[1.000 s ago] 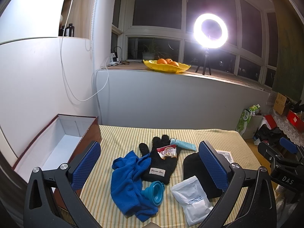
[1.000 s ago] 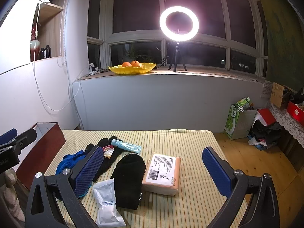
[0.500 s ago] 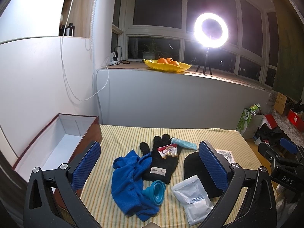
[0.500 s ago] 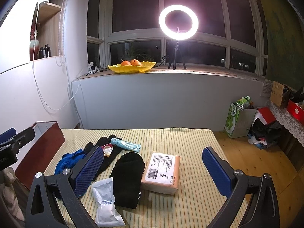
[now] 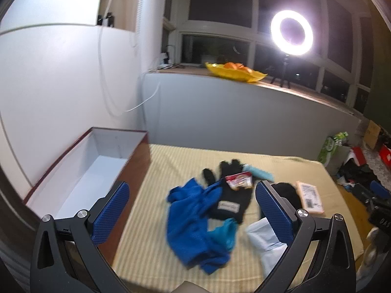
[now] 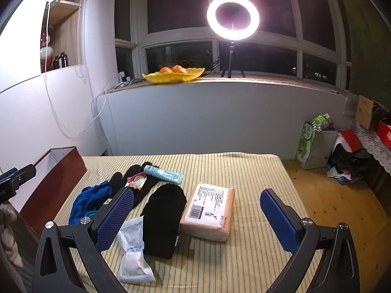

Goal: Organize soft objects
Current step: 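Reach the left gripper to the blue towel and close on it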

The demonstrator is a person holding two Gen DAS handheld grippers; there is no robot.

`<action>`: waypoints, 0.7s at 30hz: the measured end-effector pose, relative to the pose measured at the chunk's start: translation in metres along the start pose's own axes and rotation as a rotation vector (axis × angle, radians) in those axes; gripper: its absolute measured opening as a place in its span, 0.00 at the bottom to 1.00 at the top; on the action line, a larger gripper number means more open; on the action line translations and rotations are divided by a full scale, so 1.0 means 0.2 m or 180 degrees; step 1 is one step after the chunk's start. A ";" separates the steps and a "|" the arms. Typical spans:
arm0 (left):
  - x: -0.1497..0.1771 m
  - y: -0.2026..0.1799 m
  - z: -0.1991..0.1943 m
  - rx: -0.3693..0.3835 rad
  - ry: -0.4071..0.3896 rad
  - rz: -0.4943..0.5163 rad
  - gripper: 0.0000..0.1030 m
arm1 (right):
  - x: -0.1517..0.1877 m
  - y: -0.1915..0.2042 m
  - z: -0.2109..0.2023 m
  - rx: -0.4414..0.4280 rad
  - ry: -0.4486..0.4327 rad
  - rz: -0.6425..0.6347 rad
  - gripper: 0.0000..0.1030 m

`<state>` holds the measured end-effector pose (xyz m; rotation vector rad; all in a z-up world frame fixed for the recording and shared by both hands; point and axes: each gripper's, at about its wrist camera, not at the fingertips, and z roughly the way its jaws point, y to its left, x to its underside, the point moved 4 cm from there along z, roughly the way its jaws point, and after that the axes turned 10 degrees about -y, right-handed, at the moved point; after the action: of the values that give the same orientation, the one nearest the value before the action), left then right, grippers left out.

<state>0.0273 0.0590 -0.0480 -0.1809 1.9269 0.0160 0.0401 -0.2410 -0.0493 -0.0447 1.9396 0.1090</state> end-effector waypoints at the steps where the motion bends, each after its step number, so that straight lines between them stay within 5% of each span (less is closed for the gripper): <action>1: 0.01 0.02 0.00 -0.0028 0.0018 -0.0004 1.00 | 0.00 0.00 0.00 -0.0024 0.0014 0.0002 0.99; 13: 0.19 0.21 -0.04 -0.0128 0.0356 0.0002 0.99 | 0.03 -0.07 0.07 -0.0335 0.0271 0.0105 0.98; 21: 0.30 0.14 -0.01 -0.0027 0.0530 0.0030 0.91 | -0.04 0.21 0.20 -0.1031 0.0591 -0.0161 0.92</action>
<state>0.0012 0.0797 -0.1044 -0.1838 2.0940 0.0159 0.0761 -0.1957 -0.0546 -0.3286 2.0866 0.3967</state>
